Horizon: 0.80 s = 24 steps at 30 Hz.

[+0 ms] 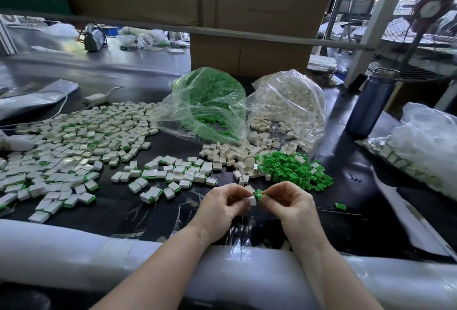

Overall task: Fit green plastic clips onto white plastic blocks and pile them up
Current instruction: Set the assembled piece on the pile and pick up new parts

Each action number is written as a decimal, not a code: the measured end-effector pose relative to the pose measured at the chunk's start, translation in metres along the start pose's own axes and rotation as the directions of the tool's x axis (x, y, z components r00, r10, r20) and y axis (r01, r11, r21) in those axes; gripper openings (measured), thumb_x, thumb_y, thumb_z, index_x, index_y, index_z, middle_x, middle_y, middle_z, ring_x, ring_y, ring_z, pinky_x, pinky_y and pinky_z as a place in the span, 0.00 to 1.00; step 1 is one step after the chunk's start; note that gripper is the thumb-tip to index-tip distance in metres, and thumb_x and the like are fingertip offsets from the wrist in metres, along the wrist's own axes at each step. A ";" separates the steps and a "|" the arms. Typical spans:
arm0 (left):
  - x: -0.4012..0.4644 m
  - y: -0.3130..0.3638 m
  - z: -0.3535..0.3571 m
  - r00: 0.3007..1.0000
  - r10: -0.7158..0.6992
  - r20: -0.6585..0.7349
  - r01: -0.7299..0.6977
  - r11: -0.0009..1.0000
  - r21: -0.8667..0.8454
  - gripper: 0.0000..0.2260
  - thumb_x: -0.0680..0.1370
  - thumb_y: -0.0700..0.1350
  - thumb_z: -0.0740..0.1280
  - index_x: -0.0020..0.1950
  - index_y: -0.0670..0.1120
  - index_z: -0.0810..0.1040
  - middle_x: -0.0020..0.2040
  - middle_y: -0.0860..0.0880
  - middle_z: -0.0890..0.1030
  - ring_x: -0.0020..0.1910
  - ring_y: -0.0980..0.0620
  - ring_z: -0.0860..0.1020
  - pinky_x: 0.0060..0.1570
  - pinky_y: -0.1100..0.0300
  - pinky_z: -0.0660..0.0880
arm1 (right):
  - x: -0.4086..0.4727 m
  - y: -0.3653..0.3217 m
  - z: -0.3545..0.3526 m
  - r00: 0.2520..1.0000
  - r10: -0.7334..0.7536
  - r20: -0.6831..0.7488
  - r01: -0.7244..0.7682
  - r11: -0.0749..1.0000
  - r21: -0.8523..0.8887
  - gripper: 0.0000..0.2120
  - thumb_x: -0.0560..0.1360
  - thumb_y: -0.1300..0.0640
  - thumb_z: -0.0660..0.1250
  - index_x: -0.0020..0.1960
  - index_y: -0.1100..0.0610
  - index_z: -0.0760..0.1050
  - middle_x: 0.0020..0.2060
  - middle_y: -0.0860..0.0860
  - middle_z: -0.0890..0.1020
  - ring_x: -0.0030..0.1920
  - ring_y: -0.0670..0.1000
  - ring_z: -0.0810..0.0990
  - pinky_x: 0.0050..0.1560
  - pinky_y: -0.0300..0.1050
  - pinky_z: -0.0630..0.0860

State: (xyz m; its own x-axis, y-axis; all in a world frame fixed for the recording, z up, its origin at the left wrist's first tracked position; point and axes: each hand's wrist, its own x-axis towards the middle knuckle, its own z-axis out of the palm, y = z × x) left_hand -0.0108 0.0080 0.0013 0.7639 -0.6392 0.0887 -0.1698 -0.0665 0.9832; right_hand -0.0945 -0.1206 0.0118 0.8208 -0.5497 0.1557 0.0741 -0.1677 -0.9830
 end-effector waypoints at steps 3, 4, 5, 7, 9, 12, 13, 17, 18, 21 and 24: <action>0.000 0.000 0.000 1.000 -0.012 0.025 0.013 1.000 -0.024 0.06 0.75 0.36 0.68 0.43 0.48 0.79 0.38 0.50 0.81 0.38 0.57 0.81 0.44 0.64 0.78 | -0.001 0.000 0.000 0.999 0.030 0.011 -0.030 0.998 0.055 0.06 0.68 0.71 0.71 0.38 0.63 0.77 0.30 0.53 0.81 0.32 0.48 0.79 0.36 0.40 0.79; 0.000 0.001 0.001 0.999 -0.012 0.033 0.013 1.000 -0.020 0.07 0.75 0.37 0.68 0.43 0.49 0.79 0.37 0.51 0.81 0.37 0.58 0.80 0.42 0.66 0.77 | -0.001 0.000 0.000 0.999 0.032 0.017 -0.033 0.998 0.060 0.06 0.68 0.71 0.71 0.37 0.63 0.77 0.29 0.52 0.80 0.31 0.47 0.79 0.35 0.39 0.78; 0.000 0.001 0.000 0.999 -0.012 0.041 0.012 1.000 -0.011 0.07 0.75 0.37 0.68 0.43 0.49 0.79 0.36 0.51 0.80 0.36 0.58 0.80 0.42 0.66 0.77 | -0.001 -0.001 0.000 0.999 0.029 0.023 -0.030 0.998 0.058 0.06 0.68 0.71 0.71 0.37 0.62 0.77 0.28 0.52 0.80 0.31 0.47 0.78 0.34 0.38 0.78; 0.000 0.001 0.000 0.999 -0.009 0.049 0.009 1.000 0.005 0.07 0.75 0.38 0.68 0.43 0.50 0.79 0.36 0.51 0.80 0.36 0.58 0.79 0.42 0.65 0.77 | -0.001 -0.001 0.000 1.000 0.010 0.020 -0.011 1.000 0.012 0.06 0.68 0.70 0.72 0.36 0.62 0.77 0.28 0.51 0.80 0.30 0.46 0.77 0.33 0.37 0.76; 0.000 0.000 0.000 0.999 -0.003 0.051 0.002 1.000 0.021 0.06 0.75 0.39 0.68 0.43 0.51 0.79 0.36 0.50 0.80 0.37 0.56 0.79 0.42 0.64 0.77 | -0.001 0.000 0.000 1.000 -0.014 0.008 0.014 0.998 -0.068 0.06 0.68 0.68 0.73 0.36 0.61 0.77 0.28 0.52 0.80 0.31 0.47 0.77 0.35 0.40 0.76; 0.000 -0.002 -0.001 0.999 0.001 0.046 -0.004 0.998 0.057 0.06 0.75 0.39 0.68 0.43 0.51 0.79 0.37 0.49 0.81 0.38 0.54 0.79 0.43 0.62 0.78 | -0.002 -0.002 0.002 0.999 -0.041 0.030 0.045 0.988 -0.145 0.05 0.68 0.68 0.73 0.37 0.62 0.78 0.31 0.57 0.81 0.33 0.51 0.78 0.38 0.48 0.78; 0.000 -0.002 -0.001 0.999 0.002 0.044 -0.005 0.998 0.063 0.06 0.75 0.39 0.68 0.43 0.50 0.79 0.37 0.48 0.81 0.38 0.54 0.79 0.43 0.62 0.78 | -0.002 -0.002 0.002 0.998 -0.045 0.038 0.051 0.987 -0.153 0.05 0.68 0.68 0.73 0.37 0.63 0.78 0.31 0.58 0.81 0.33 0.52 0.78 0.38 0.49 0.78; -0.001 -0.001 -0.001 1.000 0.003 0.017 -0.003 1.000 0.008 0.07 0.75 0.37 0.68 0.43 0.50 0.80 0.37 0.51 0.82 0.36 0.58 0.80 0.39 0.67 0.76 | -0.003 -0.003 0.002 0.998 -0.038 0.058 0.046 0.989 -0.143 0.04 0.68 0.68 0.72 0.37 0.62 0.78 0.31 0.55 0.81 0.33 0.49 0.78 0.38 0.45 0.78; -0.001 -0.001 -0.001 1.000 0.003 0.007 -0.003 1.000 -0.001 0.08 0.75 0.37 0.68 0.43 0.50 0.81 0.36 0.52 0.82 0.35 0.59 0.80 0.39 0.68 0.76 | -0.003 -0.003 0.002 0.998 -0.034 0.061 0.042 0.990 -0.137 0.05 0.68 0.69 0.72 0.37 0.62 0.78 0.30 0.55 0.81 0.32 0.48 0.78 0.37 0.44 0.77; -0.001 0.000 0.002 1.000 0.005 -0.010 -0.004 0.999 0.051 0.10 0.75 0.37 0.68 0.41 0.52 0.81 0.35 0.54 0.82 0.34 0.61 0.79 0.40 0.67 0.77 | -0.003 -0.003 0.003 0.997 -0.020 0.072 0.030 0.991 -0.132 0.09 0.68 0.72 0.71 0.37 0.60 0.76 0.28 0.52 0.79 0.30 0.46 0.76 0.33 0.38 0.76; -0.002 0.001 0.003 1.000 0.010 0.001 -0.010 0.994 0.111 0.10 0.75 0.36 0.68 0.41 0.51 0.81 0.34 0.55 0.81 0.34 0.60 0.78 0.45 0.65 0.77 | -0.003 -0.002 0.002 0.995 -0.005 0.101 0.019 0.991 -0.136 0.10 0.67 0.73 0.71 0.36 0.59 0.75 0.28 0.53 0.78 0.30 0.47 0.75 0.33 0.40 0.74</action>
State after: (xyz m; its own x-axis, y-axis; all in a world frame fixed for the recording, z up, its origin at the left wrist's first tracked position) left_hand -0.0143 0.0069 0.0014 0.7612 -0.6410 0.0987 -0.2459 -0.1445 0.9585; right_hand -0.0956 -0.1171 0.0130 0.8735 -0.4631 0.1499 0.0117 -0.2879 -0.9576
